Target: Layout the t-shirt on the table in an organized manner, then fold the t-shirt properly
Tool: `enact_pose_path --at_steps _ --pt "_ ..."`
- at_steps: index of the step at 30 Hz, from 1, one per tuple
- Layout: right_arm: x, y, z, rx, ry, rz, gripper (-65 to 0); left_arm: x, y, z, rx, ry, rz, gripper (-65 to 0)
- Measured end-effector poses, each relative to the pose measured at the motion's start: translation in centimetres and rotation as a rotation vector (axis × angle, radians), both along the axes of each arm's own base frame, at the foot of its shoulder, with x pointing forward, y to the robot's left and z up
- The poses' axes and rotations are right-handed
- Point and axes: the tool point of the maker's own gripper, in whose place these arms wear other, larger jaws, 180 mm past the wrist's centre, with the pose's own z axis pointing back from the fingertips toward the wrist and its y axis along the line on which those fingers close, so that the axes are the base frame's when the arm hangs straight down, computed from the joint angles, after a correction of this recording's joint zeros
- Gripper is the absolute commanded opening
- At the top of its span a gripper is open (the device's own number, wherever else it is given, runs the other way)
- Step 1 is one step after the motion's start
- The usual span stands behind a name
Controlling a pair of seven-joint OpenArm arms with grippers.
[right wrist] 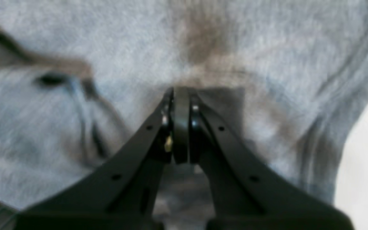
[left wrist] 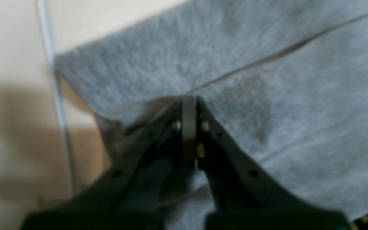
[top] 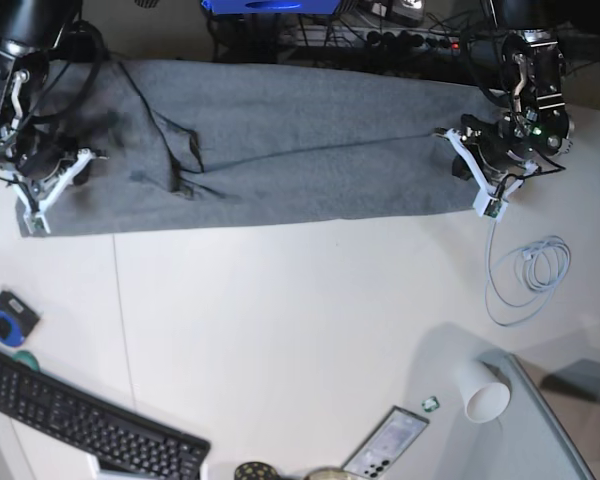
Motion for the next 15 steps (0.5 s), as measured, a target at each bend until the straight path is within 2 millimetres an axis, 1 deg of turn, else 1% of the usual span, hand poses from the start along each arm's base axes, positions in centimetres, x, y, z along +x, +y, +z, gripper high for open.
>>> enact_pose_path --at_steps 2,4,9,12,15 --pt "0.4 -0.7 -0.8 0.017 0.011 -0.018 -64.1 0.4 0.2 -0.4 0.007 0.005 -0.002 -65.0" --pt "1.3 -1.2 -1.2 0.045 0.0 -0.035 -64.2 1.2 0.2 -0.5 -0.003 -0.003 0.004 -65.0" --pt "4.1 -2.2 -1.6 0.106 -0.056 -0.085 -64.2 2.9 0.3 -0.7 -0.028 -0.016 0.02 -65.0" --pt "5.6 -2.8 -1.7 0.134 -0.06 -0.107 -64.2 4.5 0.2 -0.5 -0.038 -0.027 0.026 -65.0" --pt "7.3 -3.0 -1.6 0.147 -0.076 -0.113 -64.2 5.3 0.0 -0.3 -0.045 -0.033 0.03 -65.0"
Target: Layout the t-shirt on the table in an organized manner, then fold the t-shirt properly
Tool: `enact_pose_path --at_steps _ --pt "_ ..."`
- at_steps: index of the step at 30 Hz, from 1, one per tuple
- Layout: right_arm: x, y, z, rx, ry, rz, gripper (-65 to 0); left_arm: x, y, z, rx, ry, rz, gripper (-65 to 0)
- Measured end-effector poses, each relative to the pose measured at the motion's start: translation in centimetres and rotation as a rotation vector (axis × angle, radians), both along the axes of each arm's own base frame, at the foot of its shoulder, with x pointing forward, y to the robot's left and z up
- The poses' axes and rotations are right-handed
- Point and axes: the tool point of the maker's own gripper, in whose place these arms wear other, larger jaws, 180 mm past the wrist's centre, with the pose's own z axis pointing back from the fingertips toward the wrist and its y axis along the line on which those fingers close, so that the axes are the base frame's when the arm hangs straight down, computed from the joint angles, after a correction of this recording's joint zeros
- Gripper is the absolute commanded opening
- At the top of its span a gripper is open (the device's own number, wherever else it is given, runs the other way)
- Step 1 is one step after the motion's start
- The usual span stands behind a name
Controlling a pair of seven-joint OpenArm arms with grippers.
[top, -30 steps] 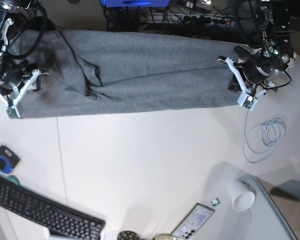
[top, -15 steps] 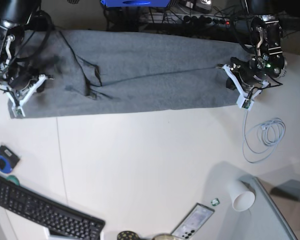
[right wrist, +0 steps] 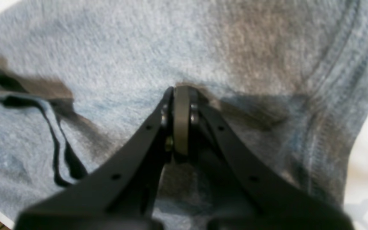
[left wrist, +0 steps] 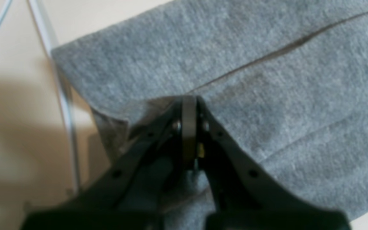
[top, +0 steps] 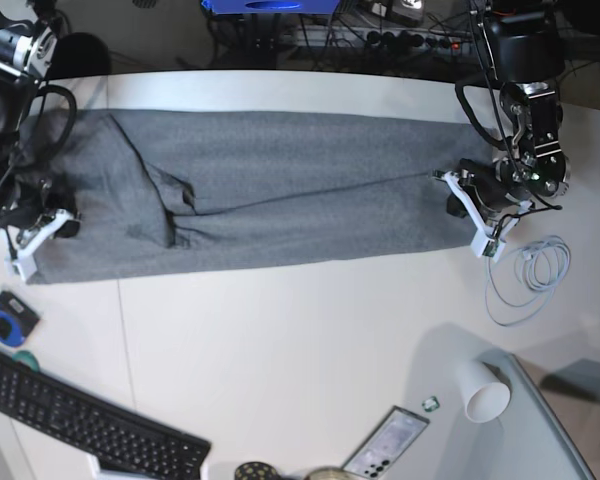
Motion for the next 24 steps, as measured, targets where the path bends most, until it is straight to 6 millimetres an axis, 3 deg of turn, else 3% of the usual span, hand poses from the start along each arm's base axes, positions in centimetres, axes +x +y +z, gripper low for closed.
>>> enact_pose_path --at_steps 5,10,13,16,19,22,24 --pt "0.8 -0.2 0.8 -0.08 0.002 0.067 -64.2 0.9 0.1 1.3 0.049 -0.011 -0.015 -65.0" --pt "0.9 -0.8 4.4 -0.216 -0.052 0.119 -64.2 1.7 2.1 5.2 0.104 -0.128 0.004 -65.0" --pt "2.5 2.3 5.8 -0.204 -0.119 0.185 -64.2 0.0 5.3 6.3 0.152 -0.14 0.076 -65.0" --pt "4.2 6.0 5.6 -0.184 -0.116 0.302 -64.2 -2.2 7.7 6.5 0.186 -0.124 0.134 -65.0" --pt "5.7 7.9 5.0 -0.175 -0.092 0.37 -64.2 -4.6 9.1 6.2 0.2 -0.104 0.178 -65.0" --pt "6.0 10.0 4.5 -0.158 -0.081 0.414 -64.2 -7.1 10.8 5.9 0.235 -0.06 0.197 -65.0" --pt "5.2 11.7 3.9 -0.138 -0.069 0.443 -64.2 -7.8 11.6 6.1 0.241 -0.053 0.204 -65.0"
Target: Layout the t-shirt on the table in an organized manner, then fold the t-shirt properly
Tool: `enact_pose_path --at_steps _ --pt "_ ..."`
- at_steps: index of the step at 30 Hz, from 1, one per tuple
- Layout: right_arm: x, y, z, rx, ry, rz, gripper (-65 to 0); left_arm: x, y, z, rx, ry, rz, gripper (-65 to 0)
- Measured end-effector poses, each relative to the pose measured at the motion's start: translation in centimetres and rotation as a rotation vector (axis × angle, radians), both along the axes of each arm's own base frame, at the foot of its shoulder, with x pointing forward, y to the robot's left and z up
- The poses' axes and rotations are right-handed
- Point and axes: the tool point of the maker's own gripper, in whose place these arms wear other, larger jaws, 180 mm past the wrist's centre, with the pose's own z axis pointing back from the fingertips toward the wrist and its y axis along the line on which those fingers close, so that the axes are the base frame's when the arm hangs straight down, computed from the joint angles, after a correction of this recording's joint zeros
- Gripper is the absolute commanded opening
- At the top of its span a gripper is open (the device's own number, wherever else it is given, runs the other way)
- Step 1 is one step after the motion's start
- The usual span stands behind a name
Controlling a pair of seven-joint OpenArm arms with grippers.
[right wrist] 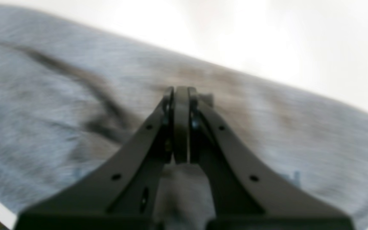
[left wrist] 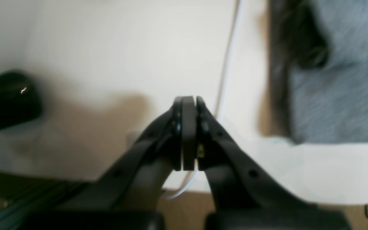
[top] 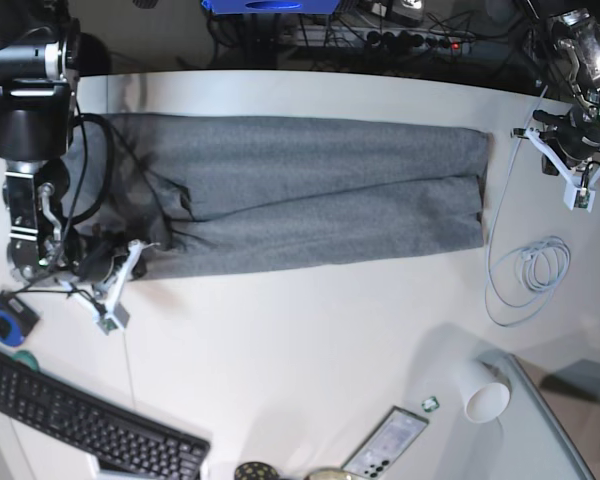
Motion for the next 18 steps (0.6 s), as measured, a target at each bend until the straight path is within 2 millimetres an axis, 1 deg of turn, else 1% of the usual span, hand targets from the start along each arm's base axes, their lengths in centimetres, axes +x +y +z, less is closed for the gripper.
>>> enact_pose_path --at_steps 3,5,6,9,11,13,15,18 --pt "-2.4 1.8 -1.7 0.021 0.056 0.019 -64.2 -0.2 0.8 0.8 -0.027 -0.036 0.021 -65.0" --pt "-4.3 2.7 -2.5 0.032 0.078 0.025 -64.2 -0.9 1.6 0.9 -0.019 -0.032 0.044 -65.0" --pt "-5.0 2.9 -2.6 0.029 0.075 0.031 -64.2 -1.1 1.8 1.0 -0.018 -0.032 0.052 -65.0" --pt "-6.4 4.3 -2.0 0.041 0.056 0.048 -64.2 -1.2 2.2 1.0 -0.017 -0.035 0.064 -65.0" --pt "-7.3 5.0 -1.7 0.046 0.054 0.058 -64.2 -1.3 2.1 0.6 -0.031 -0.031 0.07 -65.0" --pt "-7.7 5.1 -1.5 0.048 0.046 0.06 -64.2 -1.5 2.0 0.2 -0.04 -0.02 0.073 -65.0" --pt "-7.6 5.0 -1.2 0.041 0.035 0.06 -64.2 -1.5 2.0 0.2 -0.039 -0.017 0.073 -65.0" --pt "-6.2 4.3 0.7 0.017 -0.035 0.062 -64.2 -1.3 1.9 0.2 -0.04 -0.021 0.072 -65.0"
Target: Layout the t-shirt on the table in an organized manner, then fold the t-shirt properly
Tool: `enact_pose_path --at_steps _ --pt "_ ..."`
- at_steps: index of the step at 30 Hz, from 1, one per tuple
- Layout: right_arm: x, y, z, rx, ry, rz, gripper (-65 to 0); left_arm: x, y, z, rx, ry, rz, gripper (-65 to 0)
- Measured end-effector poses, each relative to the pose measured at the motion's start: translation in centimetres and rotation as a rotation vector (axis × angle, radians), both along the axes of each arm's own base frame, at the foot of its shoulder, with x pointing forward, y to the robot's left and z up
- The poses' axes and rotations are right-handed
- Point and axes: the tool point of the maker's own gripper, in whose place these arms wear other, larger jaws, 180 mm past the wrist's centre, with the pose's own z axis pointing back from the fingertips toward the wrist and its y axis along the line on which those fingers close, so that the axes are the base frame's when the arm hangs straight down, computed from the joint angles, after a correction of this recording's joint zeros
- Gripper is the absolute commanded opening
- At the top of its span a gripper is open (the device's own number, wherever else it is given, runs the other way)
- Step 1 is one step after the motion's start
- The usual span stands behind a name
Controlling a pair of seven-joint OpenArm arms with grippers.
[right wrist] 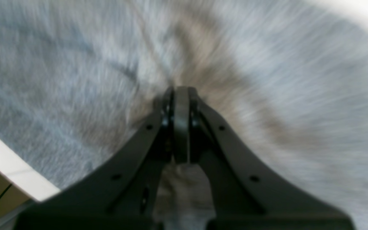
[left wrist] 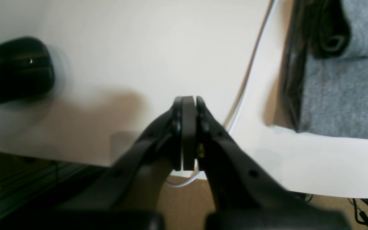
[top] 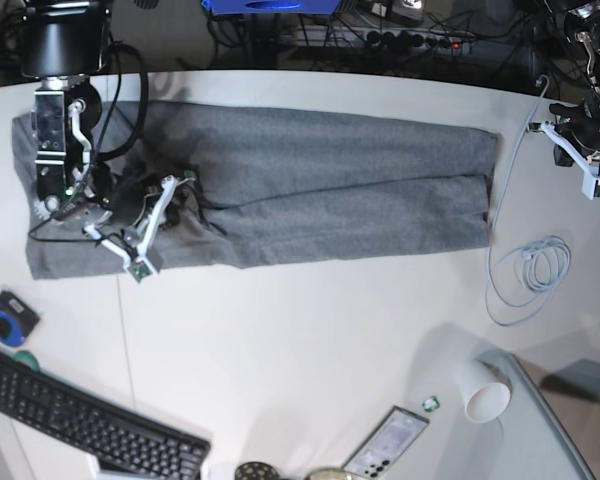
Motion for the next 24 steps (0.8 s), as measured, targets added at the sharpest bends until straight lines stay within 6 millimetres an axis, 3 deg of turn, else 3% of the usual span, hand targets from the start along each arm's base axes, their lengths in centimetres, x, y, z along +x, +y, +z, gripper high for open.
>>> enact_pose_path --at_steps 4,7,9,13,17,20,24 --pt "1.3 -1.6 3.0 -0.069 -0.071 0.017 -64.2 0.0 -0.1 0.0 -0.003 -0.001 0.001 -65.0" --pt "0.5 -2.1 4.6 -0.126 -0.075 0.035 -64.2 0.4 -1.3 -0.5 -0.036 -0.018 0.014 -65.0" --pt "-0.6 -1.2 5.2 -0.127 -0.07 0.05 -64.2 1.1 -2.8 -1.1 -0.079 -0.041 0.029 -65.0" --pt "-3.3 1.7 3.8 -0.061 0.0 0.055 -64.2 3.9 -7.2 -2.1 -0.152 -0.062 -0.038 -65.0" --pt "-3.3 2.4 1.7 -0.016 0.042 0.041 -64.2 4.8 -10.8 -4.0 -0.206 -0.014 -0.121 -65.0" --pt "-3.0 1.9 -0.9 0.004 0.091 0.013 -64.2 4.7 -11.4 -5.0 -0.23 0.01 -0.123 -65.0" --pt "-3.2 0.9 -3.4 0.028 0.144 -0.012 -64.2 4.2 -10.1 -4.9 -0.202 0.024 -0.117 -65.0"
